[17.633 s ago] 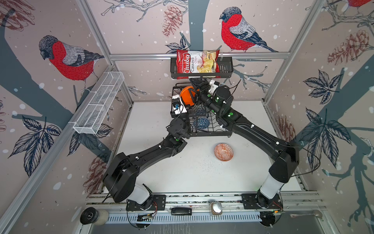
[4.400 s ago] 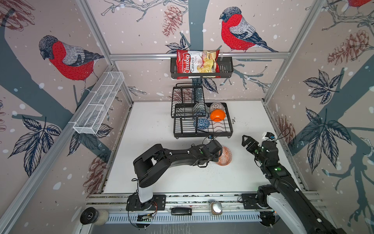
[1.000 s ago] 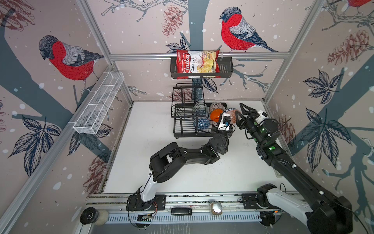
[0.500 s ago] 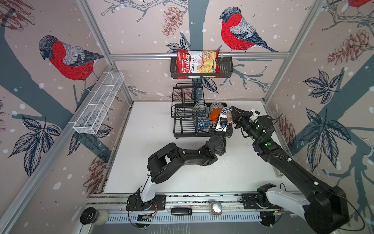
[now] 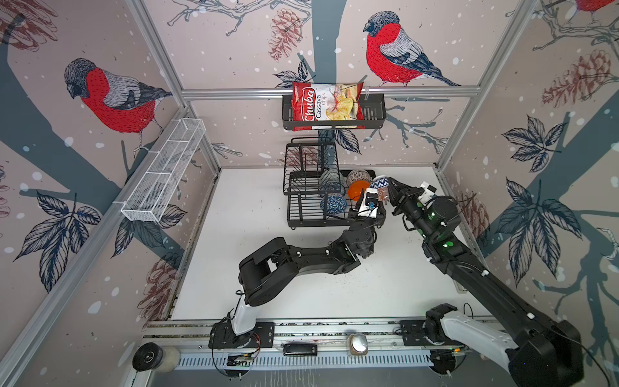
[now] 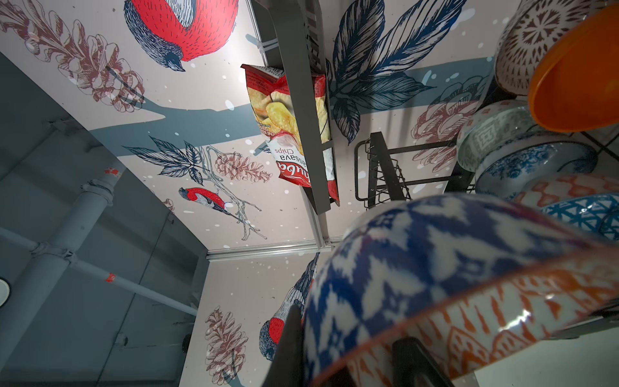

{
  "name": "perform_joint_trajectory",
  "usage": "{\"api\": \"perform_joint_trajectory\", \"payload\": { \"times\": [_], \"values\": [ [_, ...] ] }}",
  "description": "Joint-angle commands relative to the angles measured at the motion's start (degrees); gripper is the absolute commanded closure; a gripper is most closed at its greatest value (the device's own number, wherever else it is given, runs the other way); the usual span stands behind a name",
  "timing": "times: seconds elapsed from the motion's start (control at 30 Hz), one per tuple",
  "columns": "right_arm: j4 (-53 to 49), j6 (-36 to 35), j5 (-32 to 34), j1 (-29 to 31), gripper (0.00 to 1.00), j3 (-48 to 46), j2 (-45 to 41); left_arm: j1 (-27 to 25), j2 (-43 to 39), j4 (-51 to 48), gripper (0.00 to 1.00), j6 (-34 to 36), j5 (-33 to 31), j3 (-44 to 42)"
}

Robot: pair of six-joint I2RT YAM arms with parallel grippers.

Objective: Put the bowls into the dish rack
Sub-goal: 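Carry the patterned bowl with the right gripper while the left gripper releases and withdraws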

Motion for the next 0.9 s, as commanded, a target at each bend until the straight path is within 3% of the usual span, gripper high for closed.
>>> {"api": "perform_joint_trajectory", "payload": {
  "times": [0.0, 0.3, 0.37, 0.67, 0.87],
  "values": [
    [3.7, -1.8, 1.7, -0.1, 1.0, -0.7, -0.5, -0.1, -1.9, -2.7, 0.7, -2.7, 1.9, -0.2],
    [8.1, -1.6, 1.8, -0.6, 1.0, -2.4, -0.8, -0.6, -5.3, -8.5, 0.41, -6.2, 4.6, -2.7],
    [8.0, -2.1, 1.9, -0.9, 1.0, -2.3, -1.0, -0.6, -6.0, -8.9, 0.3, -6.8, 4.9, -3.9],
    [7.6, -3.3, 2.8, -2.9, 1.0, -3.9, -2.1, -0.7, -9.9, -16.6, 0.05, -12.5, 7.8, -6.4],
    [8.0, -3.3, 2.5, -4.3, 1.0, -3.4, -0.5, -0.6, -12.6, -24.1, 0.02, -16.1, 11.6, -7.2]
  ]
}}
